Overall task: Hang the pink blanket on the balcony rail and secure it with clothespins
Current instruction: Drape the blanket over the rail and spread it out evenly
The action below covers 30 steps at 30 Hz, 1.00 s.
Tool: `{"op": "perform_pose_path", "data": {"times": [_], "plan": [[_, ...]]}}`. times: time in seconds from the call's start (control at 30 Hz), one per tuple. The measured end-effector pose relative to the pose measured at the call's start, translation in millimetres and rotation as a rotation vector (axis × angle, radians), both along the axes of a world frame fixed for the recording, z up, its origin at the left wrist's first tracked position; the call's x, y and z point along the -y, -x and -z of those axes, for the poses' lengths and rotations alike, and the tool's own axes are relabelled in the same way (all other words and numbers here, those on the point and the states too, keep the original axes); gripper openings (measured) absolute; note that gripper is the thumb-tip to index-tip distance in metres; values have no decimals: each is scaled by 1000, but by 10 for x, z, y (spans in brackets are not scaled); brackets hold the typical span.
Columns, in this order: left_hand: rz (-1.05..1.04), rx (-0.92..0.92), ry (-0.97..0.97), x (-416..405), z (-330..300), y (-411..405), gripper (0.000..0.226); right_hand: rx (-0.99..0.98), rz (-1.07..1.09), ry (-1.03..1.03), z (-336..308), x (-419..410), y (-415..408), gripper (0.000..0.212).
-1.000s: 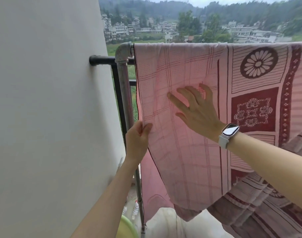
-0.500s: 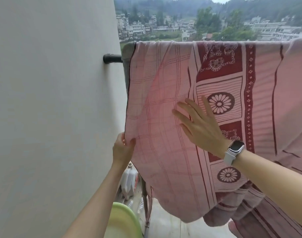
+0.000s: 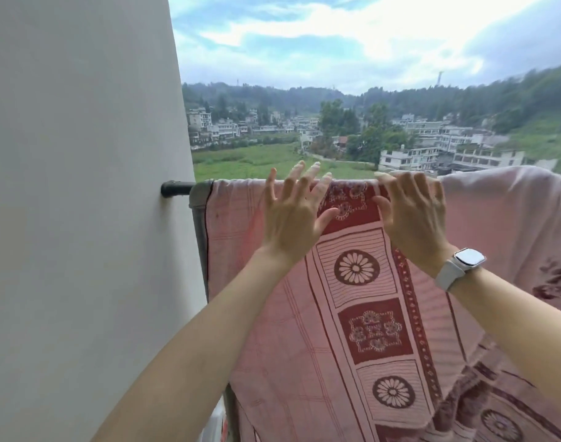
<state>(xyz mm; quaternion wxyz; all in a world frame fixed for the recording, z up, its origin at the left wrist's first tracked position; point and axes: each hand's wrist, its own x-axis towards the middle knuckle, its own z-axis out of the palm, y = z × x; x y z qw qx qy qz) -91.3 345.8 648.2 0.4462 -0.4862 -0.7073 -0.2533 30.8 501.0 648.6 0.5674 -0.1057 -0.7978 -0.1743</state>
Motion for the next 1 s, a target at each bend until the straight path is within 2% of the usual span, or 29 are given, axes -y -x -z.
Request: {"op": "perform_pose_path", "data": {"times": [0.17,0.3,0.4,0.47,0.57,0.6,0.63,0.7,0.8,0.87,1.0], "plan": [[130,91,-204,-264,-93,-112,17,-11,-71,-92,-114,-205,-51,27],[217,62,-231,-270,-56,-142,13,23,-162,-69,7,-183,-98,29],[260,18,-132,-156,223,-231,8,78,-187,-7,407,-83,-264,31],[274,52,-14,-70,559,-273,7,167,-174,19,720,2,-408,34],[241,128,157,39,1030,-335,16,320,-117,5,1164,143,-576,25],[238,127,201,76,1126,-363,12,377,-94,3,1282,179,-606,24],[245,113,224,107,1181,-390,9,423,-86,11,1365,205,-625,24],[259,96,205,185,1154,-414,20,452,-115,34,1401,222,-635,15],[226,35,-21,306,871,-275,19,393,-219,35,1175,281,-542,19],[108,4,-139,398,581,-82,26,294,-269,-25,921,335,-398,18],[-120,109,-154,629,68,319,37,93,-262,-70,359,468,-20,23]]}}
